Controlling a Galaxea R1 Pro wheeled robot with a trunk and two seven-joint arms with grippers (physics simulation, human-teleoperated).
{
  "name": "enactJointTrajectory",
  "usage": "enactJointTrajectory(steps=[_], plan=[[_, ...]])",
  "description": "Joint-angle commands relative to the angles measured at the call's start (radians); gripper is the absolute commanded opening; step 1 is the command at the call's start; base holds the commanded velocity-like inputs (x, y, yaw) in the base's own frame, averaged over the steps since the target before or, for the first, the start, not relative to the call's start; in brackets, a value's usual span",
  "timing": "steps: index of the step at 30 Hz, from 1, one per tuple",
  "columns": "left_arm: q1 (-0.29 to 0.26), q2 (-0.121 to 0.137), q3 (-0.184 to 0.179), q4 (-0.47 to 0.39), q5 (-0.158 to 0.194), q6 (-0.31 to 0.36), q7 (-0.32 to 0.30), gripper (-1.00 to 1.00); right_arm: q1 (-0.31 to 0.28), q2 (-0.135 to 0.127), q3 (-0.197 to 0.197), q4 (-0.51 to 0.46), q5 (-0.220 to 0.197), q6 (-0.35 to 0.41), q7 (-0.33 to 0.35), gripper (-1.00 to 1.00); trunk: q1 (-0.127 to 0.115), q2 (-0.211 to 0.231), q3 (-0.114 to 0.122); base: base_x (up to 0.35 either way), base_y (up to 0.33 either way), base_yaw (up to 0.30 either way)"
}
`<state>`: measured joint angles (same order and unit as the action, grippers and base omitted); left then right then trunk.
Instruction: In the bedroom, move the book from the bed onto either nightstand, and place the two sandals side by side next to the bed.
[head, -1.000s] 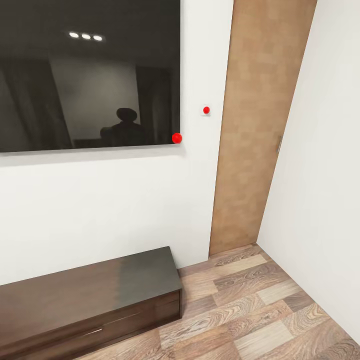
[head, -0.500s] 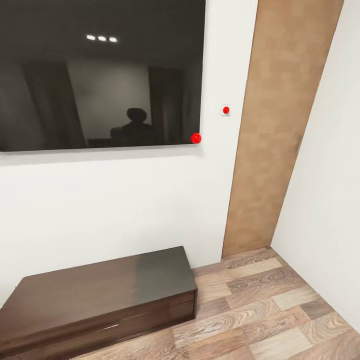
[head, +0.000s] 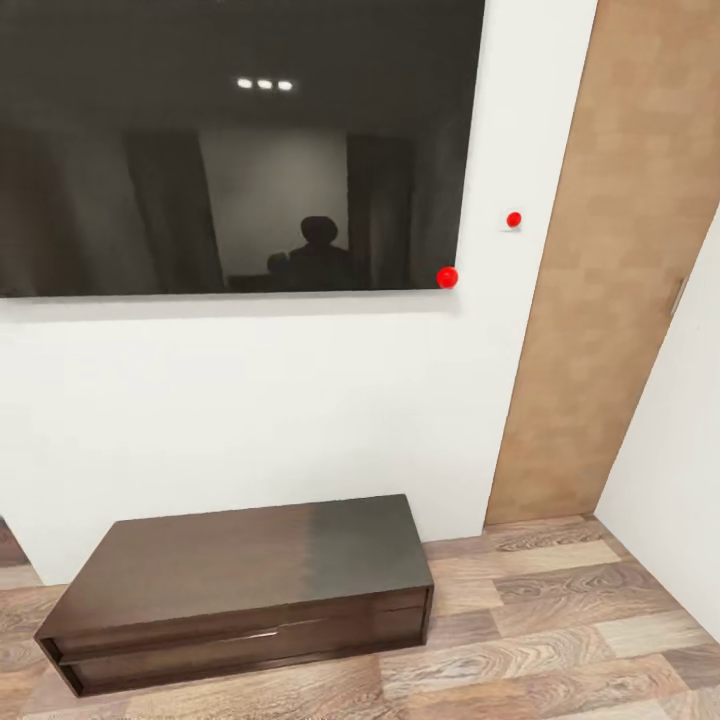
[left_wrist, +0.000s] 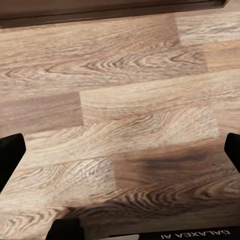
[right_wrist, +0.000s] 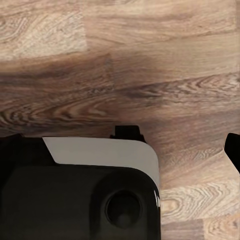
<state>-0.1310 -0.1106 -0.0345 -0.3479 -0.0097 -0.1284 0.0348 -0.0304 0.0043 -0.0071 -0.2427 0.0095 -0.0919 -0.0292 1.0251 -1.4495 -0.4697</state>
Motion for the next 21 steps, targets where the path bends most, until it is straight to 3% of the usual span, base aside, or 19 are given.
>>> enactJointTrajectory(steps=[1,21], plan=[[-0.001,0.0,-0.004,0.001,-0.001,-0.004,0.004,1.0,0.0,0.0,-0.001,0.0,0.001,-0.003,-0.003,1.0,0.0,-0.001,-0.002,0.0,0.0,0.284],[-0.001,0.0,-0.005,0.001,-0.002,-0.004,0.004,1.0,0.0,0.002,0.001,0.001,0.001,-0.003,-0.005,1.0,0.0,-0.001,-0.018,0.0,0.0,0.262]])
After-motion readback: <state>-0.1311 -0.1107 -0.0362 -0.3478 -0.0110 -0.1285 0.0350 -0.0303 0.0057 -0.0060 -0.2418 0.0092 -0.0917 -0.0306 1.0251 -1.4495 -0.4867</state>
